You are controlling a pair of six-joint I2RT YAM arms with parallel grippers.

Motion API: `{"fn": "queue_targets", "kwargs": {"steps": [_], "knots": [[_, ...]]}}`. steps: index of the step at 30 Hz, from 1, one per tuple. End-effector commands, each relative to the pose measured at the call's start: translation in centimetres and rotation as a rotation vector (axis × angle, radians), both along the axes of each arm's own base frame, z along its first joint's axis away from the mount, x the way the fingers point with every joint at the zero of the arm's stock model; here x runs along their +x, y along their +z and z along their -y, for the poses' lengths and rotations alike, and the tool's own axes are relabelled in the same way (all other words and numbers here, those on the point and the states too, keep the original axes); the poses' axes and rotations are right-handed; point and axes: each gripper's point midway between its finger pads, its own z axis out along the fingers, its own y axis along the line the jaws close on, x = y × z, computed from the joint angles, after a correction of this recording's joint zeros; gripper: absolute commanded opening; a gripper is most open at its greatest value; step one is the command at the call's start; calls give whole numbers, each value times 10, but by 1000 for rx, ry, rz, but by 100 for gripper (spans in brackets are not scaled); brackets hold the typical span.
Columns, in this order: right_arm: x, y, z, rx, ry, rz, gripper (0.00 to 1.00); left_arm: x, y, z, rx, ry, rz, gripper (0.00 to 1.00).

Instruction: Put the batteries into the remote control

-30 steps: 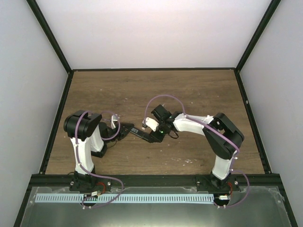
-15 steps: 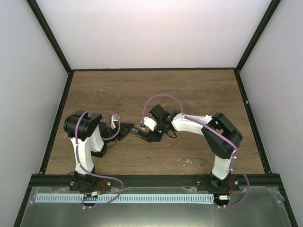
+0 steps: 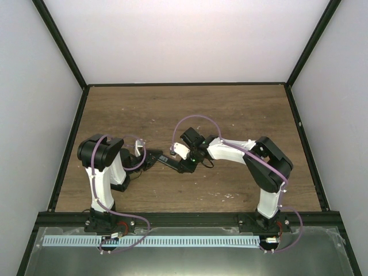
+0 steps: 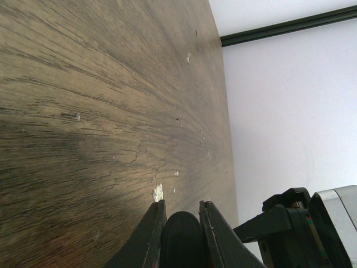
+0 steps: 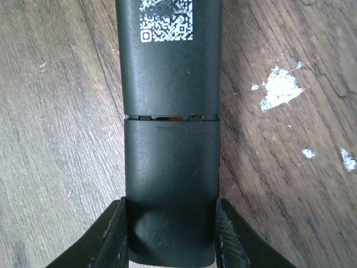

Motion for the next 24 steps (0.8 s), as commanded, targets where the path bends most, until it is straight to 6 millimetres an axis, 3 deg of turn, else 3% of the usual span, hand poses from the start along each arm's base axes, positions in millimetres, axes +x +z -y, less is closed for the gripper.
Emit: {"fn": "queue_targets", "kwargs": {"steps": [1, 24], "knots": [[0, 1, -12, 10, 22, 1, 25, 3, -15, -6, 98, 31, 84, 7], [5, 20, -20, 66, 32, 38, 43, 4, -15, -5, 97, 29, 86, 6]]}}
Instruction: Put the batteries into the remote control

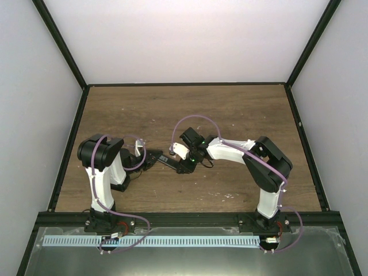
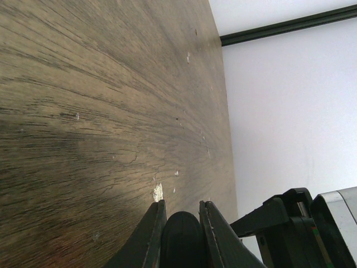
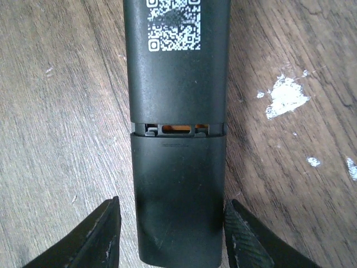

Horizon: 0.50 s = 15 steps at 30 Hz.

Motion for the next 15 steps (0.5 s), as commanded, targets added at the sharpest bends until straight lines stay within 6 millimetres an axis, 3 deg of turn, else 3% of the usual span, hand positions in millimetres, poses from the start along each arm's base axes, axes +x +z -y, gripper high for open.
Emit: {"fn": "queue_targets", "kwargs": {"steps": [1, 10, 15], "knots": [[7, 22, -17, 63, 21, 46, 44, 4, -15, -5, 97, 31, 86, 6], [13, 50, -20, 114, 13, 116, 47, 4, -15, -5, 97, 29, 87, 6], [16, 44, -15, 112, 1, 103, 39, 4, -15, -5, 98, 27, 86, 6]]}}
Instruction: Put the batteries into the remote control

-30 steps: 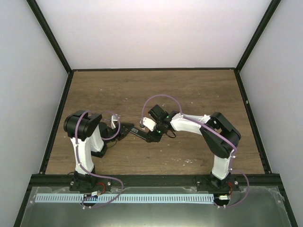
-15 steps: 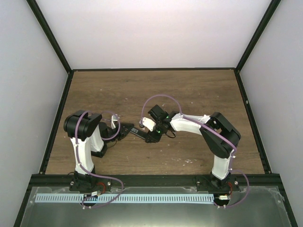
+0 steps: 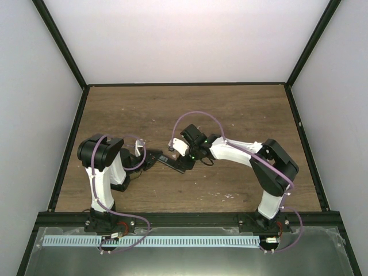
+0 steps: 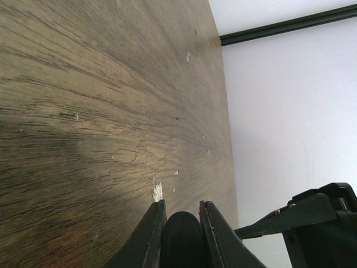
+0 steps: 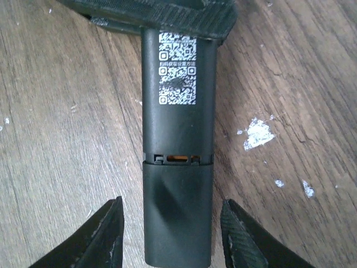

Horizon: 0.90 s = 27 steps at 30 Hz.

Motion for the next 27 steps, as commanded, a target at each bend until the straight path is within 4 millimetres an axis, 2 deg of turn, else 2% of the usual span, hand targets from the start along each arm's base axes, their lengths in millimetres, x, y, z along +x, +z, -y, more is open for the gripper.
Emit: {"fn": "queue_targets", "kwargs": {"steps": [1, 5, 15, 23, 27], "knots": [[8, 12, -7, 41, 0, 25, 38, 5, -15, -5, 97, 29, 86, 6], [6, 0, -7, 28, 5, -10, 34, 4, -15, -5, 98, 28, 87, 5], [14, -14, -6, 34, -20, -62, 29, 4, -16, -6, 99, 25, 86, 5], [13, -28, -3, 21, -20, -95, 27, 3, -16, -6, 99, 22, 85, 5], [11, -32, -4, 29, -19, -119, 22, 2, -16, -6, 98, 19, 84, 5]]}}
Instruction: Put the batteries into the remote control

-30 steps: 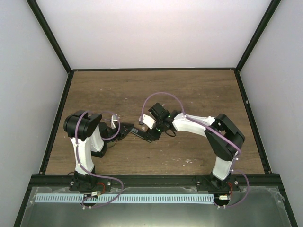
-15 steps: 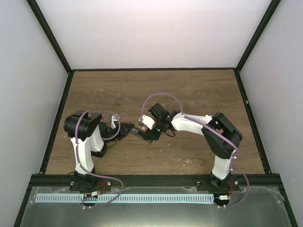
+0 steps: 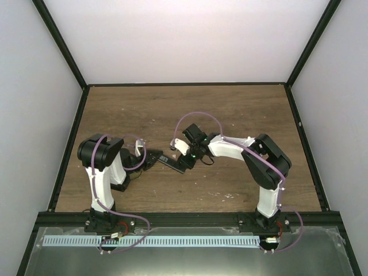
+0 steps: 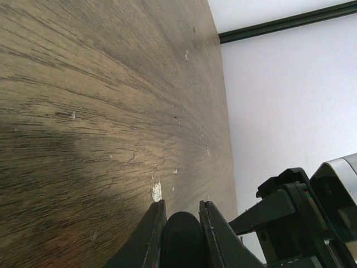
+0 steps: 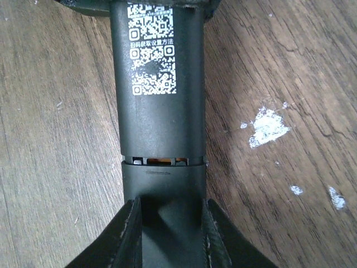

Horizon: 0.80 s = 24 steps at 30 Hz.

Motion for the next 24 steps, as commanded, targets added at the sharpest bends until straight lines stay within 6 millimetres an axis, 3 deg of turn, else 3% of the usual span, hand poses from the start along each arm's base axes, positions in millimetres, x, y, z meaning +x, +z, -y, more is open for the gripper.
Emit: {"fn": "queue_targets", "kwargs": {"steps": [1, 24], "knots": [[5, -9, -4, 1, -10, -21, 22, 2, -16, -6, 97, 29, 79, 5], [11, -31, -12, 3, -18, -61, 20, -2, -12, -4, 95, 8, 93, 4]]}}
